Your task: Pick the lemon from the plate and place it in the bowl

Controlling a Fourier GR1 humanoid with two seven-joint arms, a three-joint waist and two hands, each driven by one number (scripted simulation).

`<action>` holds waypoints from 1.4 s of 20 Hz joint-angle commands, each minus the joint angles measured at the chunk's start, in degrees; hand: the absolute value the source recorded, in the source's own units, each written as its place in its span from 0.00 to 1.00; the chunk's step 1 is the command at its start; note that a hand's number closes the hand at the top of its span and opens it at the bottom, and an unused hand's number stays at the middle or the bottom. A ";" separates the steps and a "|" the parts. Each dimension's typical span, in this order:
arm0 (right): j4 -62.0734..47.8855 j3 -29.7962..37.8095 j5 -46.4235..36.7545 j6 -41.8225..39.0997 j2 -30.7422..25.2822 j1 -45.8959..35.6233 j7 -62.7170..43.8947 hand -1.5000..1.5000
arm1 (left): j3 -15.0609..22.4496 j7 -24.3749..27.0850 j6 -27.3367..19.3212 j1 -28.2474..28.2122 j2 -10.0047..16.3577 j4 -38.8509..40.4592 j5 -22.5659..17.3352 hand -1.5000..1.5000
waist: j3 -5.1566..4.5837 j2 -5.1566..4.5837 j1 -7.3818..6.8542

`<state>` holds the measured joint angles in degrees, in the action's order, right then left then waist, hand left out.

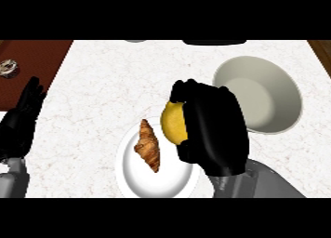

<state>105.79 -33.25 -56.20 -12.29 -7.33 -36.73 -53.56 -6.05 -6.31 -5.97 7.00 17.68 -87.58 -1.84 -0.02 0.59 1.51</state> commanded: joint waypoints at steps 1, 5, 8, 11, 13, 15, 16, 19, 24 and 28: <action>10.55 4.87 -0.73 -6.22 0.90 -2.58 -6.82 1.00 | 0.29 -0.74 -0.25 1.73 -0.43 -0.09 0.54 0.50 | 0.00 -0.23 -0.72; 12.33 11.98 1.08 -7.15 -2.12 1.31 -2.61 1.00 | -0.01 -0.38 1.63 1.17 -0.26 -0.22 0.27 0.50 | 0.01 -0.49 -1.30; 7.71 20.02 5.03 -4.73 -4.71 1.36 5.18 1.00 | -0.14 -1.16 0.99 1.42 -0.54 -0.68 1.16 0.50 | 0.02 -0.60 -1.56; 8.06 24.48 9.47 -2.51 -5.85 5.42 10.25 1.00 | -0.94 2.85 1.58 2.15 -1.07 4.39 1.28 0.50 | 0.02 -0.69 -1.25; 1.71 28.66 11.64 -2.10 -6.28 2.01 13.70 1.00 | 1.52 -1.32 -1.05 3.47 -3.48 0.41 2.96 0.50 | 0.03 -0.68 -1.55; -0.43 29.12 11.28 1.04 -6.69 5.96 18.30 1.00 | -0.99 -3.29 1.98 3.68 -0.25 -0.51 0.98 0.50 | 0.04 -0.65 -1.60; -7.94 30.56 10.48 3.82 -7.13 2.95 21.89 1.00 | -0.02 -2.68 1.29 3.03 -1.59 -1.63 1.35 0.50 | 0.04 -0.74 -1.98; -15.82 33.65 11.82 8.18 -9.18 4.95 30.87 1.00 | -1.01 -2.65 1.92 4.83 -0.59 0.30 1.30 0.50 | 0.05 -0.86 -1.86; -27.69 35.95 11.69 11.74 -8.62 0.12 36.88 1.00 | -0.54 5.92 2.15 0.88 -3.38 5.06 2.91 0.50 | 0.00 -0.81 -1.89; -41.32 37.37 9.52 17.43 -7.92 -6.30 41.75 1.00 | -2.14 -1.95 3.91 0.52 -1.15 -3.18 0.43 0.50 | 0.03 -0.76 -2.50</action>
<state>74.37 2.62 -45.88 1.31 -15.75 -38.76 -15.97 -6.92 -6.80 -3.33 8.37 15.84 -88.43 -0.07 0.02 -0.20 -0.70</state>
